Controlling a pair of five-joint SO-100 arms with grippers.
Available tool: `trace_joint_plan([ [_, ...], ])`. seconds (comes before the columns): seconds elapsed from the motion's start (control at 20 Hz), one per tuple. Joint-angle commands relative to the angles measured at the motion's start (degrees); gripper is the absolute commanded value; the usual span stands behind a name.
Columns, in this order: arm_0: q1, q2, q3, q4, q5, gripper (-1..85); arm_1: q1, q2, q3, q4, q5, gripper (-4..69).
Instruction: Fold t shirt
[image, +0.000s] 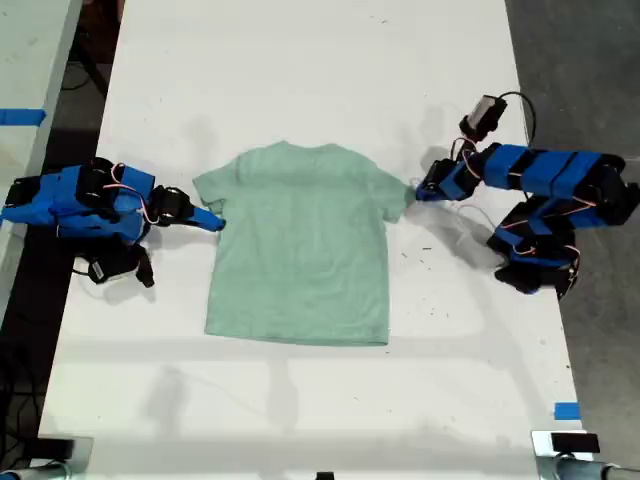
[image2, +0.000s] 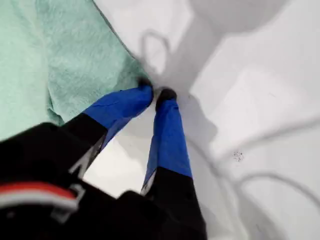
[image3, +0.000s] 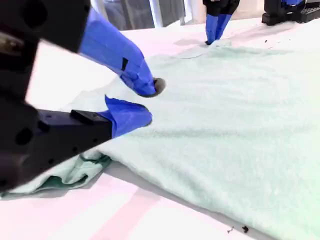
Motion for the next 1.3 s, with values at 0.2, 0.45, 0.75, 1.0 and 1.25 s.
trace_joint_plan([
  [0.2,-0.62,0.44,0.26,-0.53,0.44,5.3,1.14,0.26,-2.55,-0.70,0.53,2.5],
  [0.45,-0.62,0.44,0.26,-0.53,0.44,5.3,-1.32,0.26,-4.48,0.26,0.09,24.6],
  [0.75,-0.62,0.44,0.26,-0.53,0.44,5.3,-1.58,11.16,-0.35,-0.53,0.97,22.1],
  [1.0,-0.62,0.44,0.26,-0.53,0.44,5.3,-2.02,12.13,0.18,-5.10,-3.16,23.5],
  [1.25,-0.62,0.44,0.26,-0.53,0.44,5.3,-0.70,-17.05,-18.11,1.14,-5.10,22.1],
])
